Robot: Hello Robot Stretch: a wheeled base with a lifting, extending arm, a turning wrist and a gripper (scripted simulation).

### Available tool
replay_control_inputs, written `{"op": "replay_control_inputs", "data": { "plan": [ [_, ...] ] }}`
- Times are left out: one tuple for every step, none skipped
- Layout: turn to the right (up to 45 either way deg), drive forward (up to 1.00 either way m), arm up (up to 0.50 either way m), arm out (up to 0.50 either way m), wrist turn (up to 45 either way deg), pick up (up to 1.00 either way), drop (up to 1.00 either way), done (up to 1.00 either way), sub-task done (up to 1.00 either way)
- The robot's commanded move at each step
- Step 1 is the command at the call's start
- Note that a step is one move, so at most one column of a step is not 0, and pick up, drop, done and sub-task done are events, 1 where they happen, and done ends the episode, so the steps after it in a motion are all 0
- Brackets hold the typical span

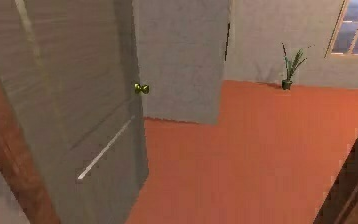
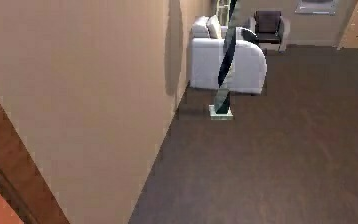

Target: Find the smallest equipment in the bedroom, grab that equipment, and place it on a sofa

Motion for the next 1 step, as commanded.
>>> {"op": "replay_control_inputs", "data": {
  "plan": [
    [0.0, 0.75, 0.0, 0.0, 0.0, 0.0, 0.0, 0.0, 0.0]
  ]
}}
